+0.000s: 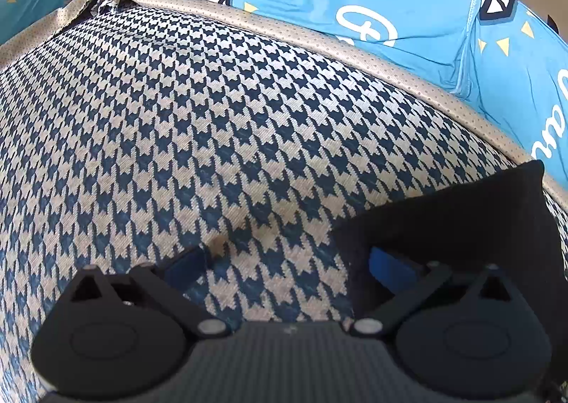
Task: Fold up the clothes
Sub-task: 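Lower the black bundle onto the bed and open both grippers, then withdraw both open grippers from the placed black bundle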
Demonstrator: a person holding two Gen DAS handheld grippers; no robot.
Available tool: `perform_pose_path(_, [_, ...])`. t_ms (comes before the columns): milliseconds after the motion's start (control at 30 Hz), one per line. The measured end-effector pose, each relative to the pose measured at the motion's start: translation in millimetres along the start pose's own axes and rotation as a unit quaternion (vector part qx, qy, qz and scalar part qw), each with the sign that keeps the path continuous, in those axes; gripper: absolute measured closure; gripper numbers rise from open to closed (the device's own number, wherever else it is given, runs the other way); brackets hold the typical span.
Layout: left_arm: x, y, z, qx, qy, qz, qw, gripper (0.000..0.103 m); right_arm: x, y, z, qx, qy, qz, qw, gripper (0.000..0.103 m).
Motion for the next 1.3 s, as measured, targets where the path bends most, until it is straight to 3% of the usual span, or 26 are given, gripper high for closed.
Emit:
perform_pose_path(200, [-4, -8, -16, 0.006, 0.011, 0.011, 0.9999, 0.000, 2, 7, -1, 0.014, -0.009, 0.027, 0.999, 0.000])
perform_pose_path(333, [-14, -9, -25, 0.001, 0.002, 0.019, 0.9998, 0.000, 1, 18, -6, 0.028, -0.018, 0.081, 0.996, 0.000])
perform_pose_path(467, [-28, -8, -34, -0.006, -0.008, 0.025, 0.9996, 0.000, -4, 22, -13, 0.035, -0.020, 0.090, 0.995, 0.000])
perform_pose_path(967, [-107, 2, -66, -0.019, -0.043, 0.029, 0.9985, 0.000, -3, -1, -47, 0.037, 0.001, -0.034, 0.999, 0.000])
perform_pose_path(1300, [-149, 3, -88, 0.007, -0.012, 0.040, 0.9991, 0.000, -18, 3, -43, 0.041, -0.025, -0.103, 0.994, 0.000])
Point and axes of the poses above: each gripper's, at about its wrist camera, not at the fingertips, and z roughly the way its jaws point, y to its right, x to its top, the point moved 5 cm from there along z, roughly the way its jaws point, and after that the axes turned 15 degrees about -z, right-handed, at the moved point
